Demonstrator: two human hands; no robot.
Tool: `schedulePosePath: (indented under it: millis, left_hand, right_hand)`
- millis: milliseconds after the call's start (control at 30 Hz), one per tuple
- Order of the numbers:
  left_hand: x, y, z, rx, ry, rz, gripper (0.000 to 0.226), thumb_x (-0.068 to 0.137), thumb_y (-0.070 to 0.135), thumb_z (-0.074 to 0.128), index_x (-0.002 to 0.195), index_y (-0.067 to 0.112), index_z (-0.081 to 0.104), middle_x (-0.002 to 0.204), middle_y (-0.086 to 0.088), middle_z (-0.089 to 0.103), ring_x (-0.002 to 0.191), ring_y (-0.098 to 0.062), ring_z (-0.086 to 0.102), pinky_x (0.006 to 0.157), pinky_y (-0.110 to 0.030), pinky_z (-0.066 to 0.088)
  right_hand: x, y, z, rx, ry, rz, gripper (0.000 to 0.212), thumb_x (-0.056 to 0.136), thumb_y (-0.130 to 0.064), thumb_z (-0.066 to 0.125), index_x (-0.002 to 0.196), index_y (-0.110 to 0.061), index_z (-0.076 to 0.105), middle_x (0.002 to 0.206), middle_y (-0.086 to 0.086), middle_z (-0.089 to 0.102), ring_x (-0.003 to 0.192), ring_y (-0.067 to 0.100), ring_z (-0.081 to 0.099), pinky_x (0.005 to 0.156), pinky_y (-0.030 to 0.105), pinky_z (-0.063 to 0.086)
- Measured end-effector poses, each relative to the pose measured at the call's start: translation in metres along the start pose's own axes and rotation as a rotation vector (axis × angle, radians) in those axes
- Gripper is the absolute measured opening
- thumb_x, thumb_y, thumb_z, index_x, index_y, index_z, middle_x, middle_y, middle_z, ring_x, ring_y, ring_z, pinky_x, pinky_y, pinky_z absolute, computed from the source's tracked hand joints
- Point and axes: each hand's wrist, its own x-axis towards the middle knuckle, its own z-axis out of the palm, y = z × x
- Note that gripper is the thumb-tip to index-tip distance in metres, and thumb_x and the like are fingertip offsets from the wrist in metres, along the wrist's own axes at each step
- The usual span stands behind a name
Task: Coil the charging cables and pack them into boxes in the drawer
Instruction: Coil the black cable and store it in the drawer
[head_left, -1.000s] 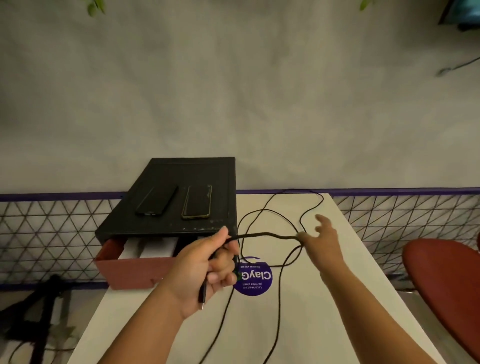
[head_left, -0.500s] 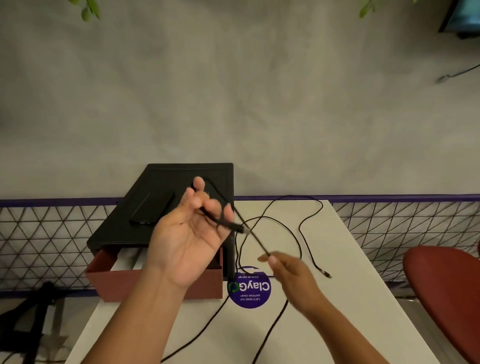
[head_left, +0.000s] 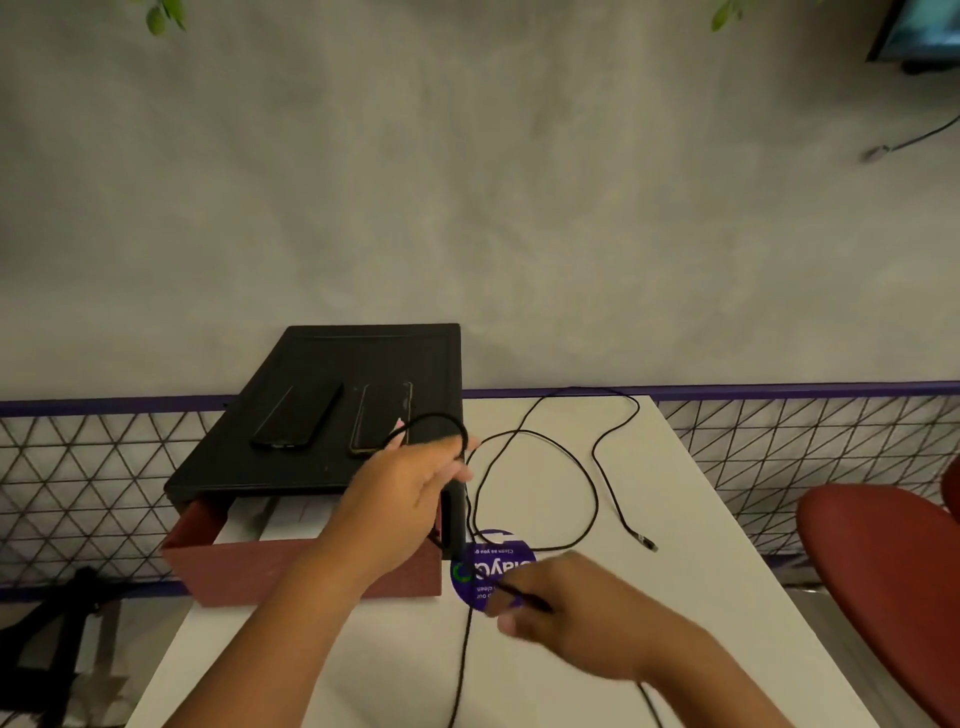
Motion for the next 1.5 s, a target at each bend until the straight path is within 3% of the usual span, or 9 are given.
schedulePosePath:
  millis: [167,467,567,667,800,967,1100,1267,1500]
  left_hand:
    - [-0.014,0.022,0.003,-0.340,-0.186,-0.251,0.026,0.099,0.019,0.039,0.104,0.022,0.065,0.060,0.008,0.060,0.065,-0.002,0.062,0.074,-0.011,0.045]
    - [-0.019,0.046,0.005,-1.641,-0.348,-0.308,0.034,0.065,0.041,0.080,0.069,0.009,0.067,0.031,0.007,0.036,0.027,-0.003,0.032,0.073,-0.037,0.056]
    - [-0.015,0.052,0.005,-1.661,-0.220,-0.426,0.031,0.075,0.038,0.067,0.062,0.011,0.063,0.031,0.006,0.031,0.026,-0.003,0.028,0.067,-0.035,0.057]
    - [-0.016,0.053,0.008,-1.612,-0.173,-0.483,0.039,0.086,0.036,0.048,0.055,0.013,0.054,0.041,0.002,0.035,0.033,-0.008,0.032,0.065,-0.032,0.056]
    - [-0.020,0.048,0.007,-1.723,-0.215,-0.550,0.044,0.080,0.033,0.060,0.045,0.011,0.044,0.062,-0.009,0.053,0.051,-0.014,0.052,0.053,-0.027,0.053]
    - [-0.025,0.048,0.003,-1.680,-0.281,-0.552,0.042,0.072,0.040,0.058,0.044,0.012,0.044,0.043,-0.002,0.037,0.032,-0.006,0.032,0.034,-0.018,0.035]
    - [-0.027,0.043,-0.002,-1.589,-0.399,-0.494,0.034,0.069,0.041,0.073,0.065,0.008,0.064,0.038,0.003,0.036,0.029,-0.005,0.034,0.042,-0.022,0.043]
    - [-0.028,0.037,0.002,-1.920,-0.608,-0.298,0.033,0.090,0.022,0.060,0.116,0.000,0.063,0.046,0.005,0.036,0.038,-0.006,0.034,0.050,-0.022,0.046]
    - [-0.014,0.049,-0.026,-1.745,0.087,-0.313,0.060,0.064,0.024,0.065,0.121,0.005,0.060,0.041,0.006,0.033,0.030,-0.003,0.028,0.057,-0.026,0.056]
  right_hand:
    - [-0.009,-0.010,-0.047,0.050,0.386,-0.021,0.032,0.084,-0.023,0.067,0.060,-0.041,0.054,0.068,-0.013,0.062,0.062,0.000,0.053,0.058,0.017,0.040]
    - [0.002,-0.036,-0.041,0.445,0.582,-0.215,0.029,0.090,-0.032,0.040,0.076,-0.035,0.065,0.063,-0.016,0.057,0.058,-0.001,0.051,0.057,0.006,0.037]
    - [0.002,-0.044,-0.037,0.579,0.522,-0.203,0.028,0.094,-0.031,0.043,0.079,-0.015,0.060,0.056,-0.016,0.056,0.050,-0.003,0.050,0.049,0.006,0.036]
    - [0.005,-0.044,-0.034,0.521,0.541,-0.164,0.030,0.092,-0.037,0.045,0.063,-0.032,0.052,0.052,-0.016,0.050,0.049,-0.001,0.045,0.050,0.008,0.034]
    - [0.006,-0.036,-0.034,0.300,0.601,-0.120,0.034,0.088,-0.040,0.036,0.057,-0.039,0.048,0.055,-0.016,0.049,0.054,0.002,0.042,0.054,0.012,0.033]
    - [0.004,-0.029,-0.033,-0.097,0.650,-0.064,0.038,0.085,-0.063,0.018,0.062,-0.035,0.030,0.052,-0.010,0.038,0.051,0.007,0.043,0.050,0.015,0.026]
    - [0.003,-0.026,-0.034,-0.275,0.614,-0.142,0.054,0.073,-0.078,-0.009,0.064,-0.038,0.025,0.055,-0.016,0.034,0.050,0.001,0.037,0.049,0.014,0.021]
    - [0.007,-0.025,-0.033,-0.021,0.632,-0.148,0.043,0.082,-0.074,0.015,0.069,-0.039,0.036,0.056,-0.013,0.043,0.057,0.006,0.045,0.051,0.017,0.033]
    - [0.002,0.002,-0.019,0.198,0.454,0.126,0.017,0.097,-0.028,0.044,0.091,-0.035,0.059,0.077,-0.025,0.062,0.072,-0.017,0.053,0.063,0.005,0.041]
